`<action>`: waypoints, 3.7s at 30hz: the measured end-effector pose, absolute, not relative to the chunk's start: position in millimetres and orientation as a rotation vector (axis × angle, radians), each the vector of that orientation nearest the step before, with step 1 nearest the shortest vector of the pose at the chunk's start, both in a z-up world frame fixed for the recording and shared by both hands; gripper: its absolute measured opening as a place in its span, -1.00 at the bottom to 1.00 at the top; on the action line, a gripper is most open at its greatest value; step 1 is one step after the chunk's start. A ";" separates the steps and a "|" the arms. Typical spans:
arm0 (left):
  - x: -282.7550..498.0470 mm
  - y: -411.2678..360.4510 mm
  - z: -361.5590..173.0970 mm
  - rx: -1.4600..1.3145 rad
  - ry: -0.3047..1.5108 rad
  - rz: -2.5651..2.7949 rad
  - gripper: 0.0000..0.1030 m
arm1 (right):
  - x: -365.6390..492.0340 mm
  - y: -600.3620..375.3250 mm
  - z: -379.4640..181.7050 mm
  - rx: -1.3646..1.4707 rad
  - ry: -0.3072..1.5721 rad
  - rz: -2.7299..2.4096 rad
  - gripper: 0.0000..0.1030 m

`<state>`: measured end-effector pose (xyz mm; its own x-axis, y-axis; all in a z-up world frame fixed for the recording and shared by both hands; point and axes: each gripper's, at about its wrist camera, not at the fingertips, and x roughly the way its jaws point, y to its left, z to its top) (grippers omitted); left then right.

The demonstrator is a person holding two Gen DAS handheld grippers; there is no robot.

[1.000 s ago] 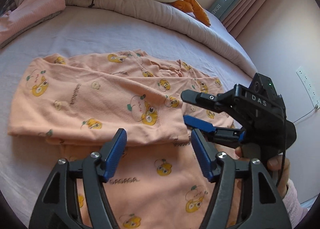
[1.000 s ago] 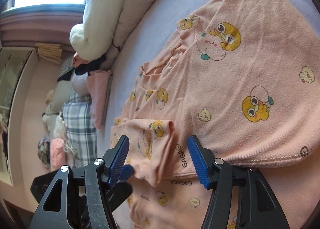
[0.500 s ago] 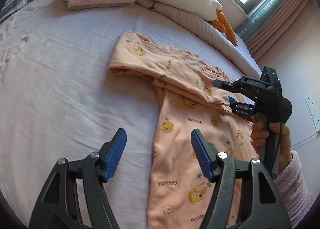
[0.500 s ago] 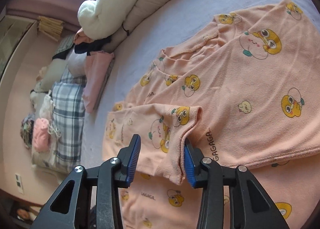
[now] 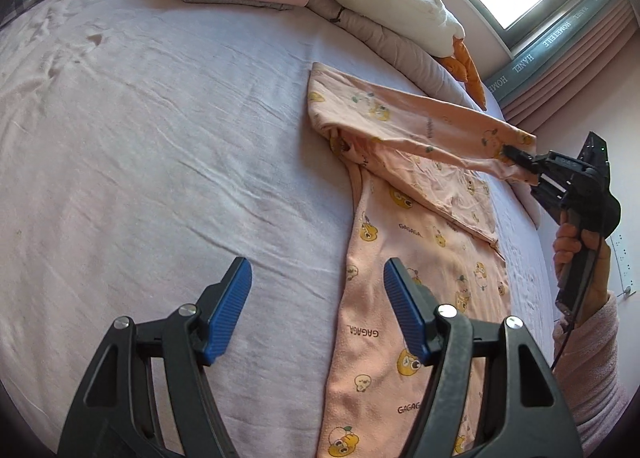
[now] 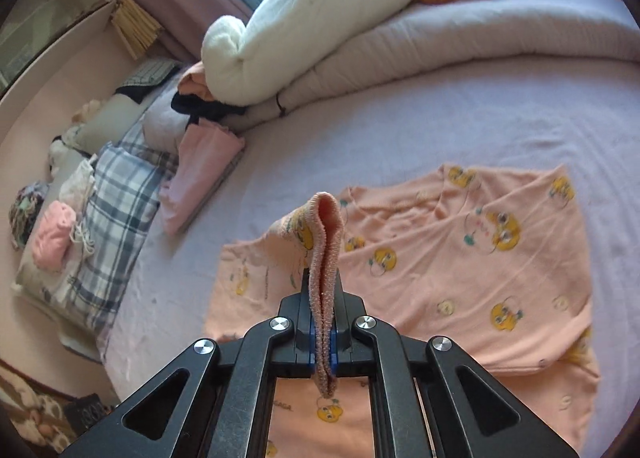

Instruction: Fold small clothes

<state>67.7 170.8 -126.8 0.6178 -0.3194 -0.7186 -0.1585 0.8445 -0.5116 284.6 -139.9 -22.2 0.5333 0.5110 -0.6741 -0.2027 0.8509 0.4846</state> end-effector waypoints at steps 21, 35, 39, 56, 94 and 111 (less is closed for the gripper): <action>101.1 144.0 -124.6 -0.505 0.956 -0.145 0.33 | 303.3 -239.5 -103.3 0.449 1.090 0.163 -0.87; 223.3 77.9 -98.4 -0.326 0.894 -0.263 0.23 | 260.2 -225.2 -66.6 0.216 0.898 0.265 -0.66; 258.0 66.4 -117.9 -0.293 0.954 -0.257 -0.40 | 265.8 -218.2 -89.4 0.214 0.959 0.256 -0.66; 204.1 89.4 -146.3 -0.290 0.999 -0.278 -0.47 | 223.9 -236.0 -95.2 0.235 0.993 0.236 -0.77; 7.3 128.9 -169.3 -0.839 1.106 -0.594 0.12 | 63.0 -301.3 -130.3 0.641 1.209 0.520 -0.15; 35.0 117.8 -172.4 -0.878 1.087 -0.626 0.12 | 85.9 -292.0 -140.0 0.732 1.177 0.569 -0.15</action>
<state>35.0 117.8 -172.4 0.3558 -0.7993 -0.4844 0.0174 0.5238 -0.8516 85.9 -292.0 -140.0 0.2938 0.7349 -0.6113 -0.0231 0.6448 0.7640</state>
